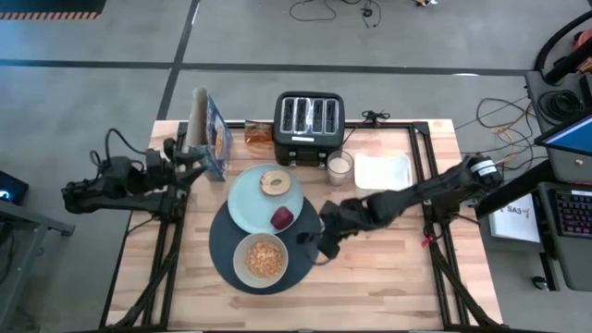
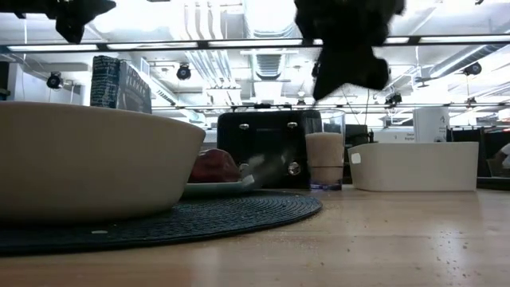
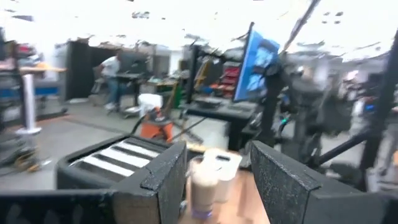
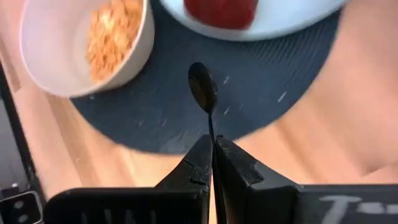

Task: Arrange a breakfast setting
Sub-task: Put the black spoon on the blue table mat to the right of the gray bowl

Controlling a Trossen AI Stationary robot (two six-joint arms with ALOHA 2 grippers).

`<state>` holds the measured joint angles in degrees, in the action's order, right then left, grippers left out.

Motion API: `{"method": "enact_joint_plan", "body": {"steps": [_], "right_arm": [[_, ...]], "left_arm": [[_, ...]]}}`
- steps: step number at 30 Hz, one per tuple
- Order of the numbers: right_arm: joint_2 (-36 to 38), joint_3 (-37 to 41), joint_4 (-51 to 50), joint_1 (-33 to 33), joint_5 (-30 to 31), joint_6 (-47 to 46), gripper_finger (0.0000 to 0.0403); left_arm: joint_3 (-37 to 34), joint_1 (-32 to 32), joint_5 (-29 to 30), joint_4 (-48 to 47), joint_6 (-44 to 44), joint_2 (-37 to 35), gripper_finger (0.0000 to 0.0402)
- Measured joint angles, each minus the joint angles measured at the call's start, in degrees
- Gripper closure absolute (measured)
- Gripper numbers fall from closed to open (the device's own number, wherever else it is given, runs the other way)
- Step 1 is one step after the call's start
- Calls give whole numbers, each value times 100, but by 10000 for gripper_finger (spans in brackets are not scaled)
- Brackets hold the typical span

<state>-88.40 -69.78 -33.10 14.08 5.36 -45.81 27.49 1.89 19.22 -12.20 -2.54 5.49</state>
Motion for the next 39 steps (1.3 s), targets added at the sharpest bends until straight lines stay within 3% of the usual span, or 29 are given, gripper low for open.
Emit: {"method": "enact_joint_plan", "body": {"steps": [9,19,24,32,35,39], "right_arm": [[-24,1274,2436,356,378,-1735,394],[-316,1431,2603,438,872,-4283,394],[-689,1137,2573,430,403,-4251,376],[-1435,416,2526,353,-806,-3272,291],[-1493,164,2068,276,-1059,-2608,264],[-1491,-38,1012,271,-940,-1818,254]], "left_arm": [[-2,0,-225,234,2,-76,239],[-2,0,-225,253,54,-54,239],[-2,0,-225,259,54,-38,239],[-2,2,-227,282,-167,-29,239],[-15,1,-230,295,-406,-23,239],[-86,2,-420,393,-692,45,239]]}}
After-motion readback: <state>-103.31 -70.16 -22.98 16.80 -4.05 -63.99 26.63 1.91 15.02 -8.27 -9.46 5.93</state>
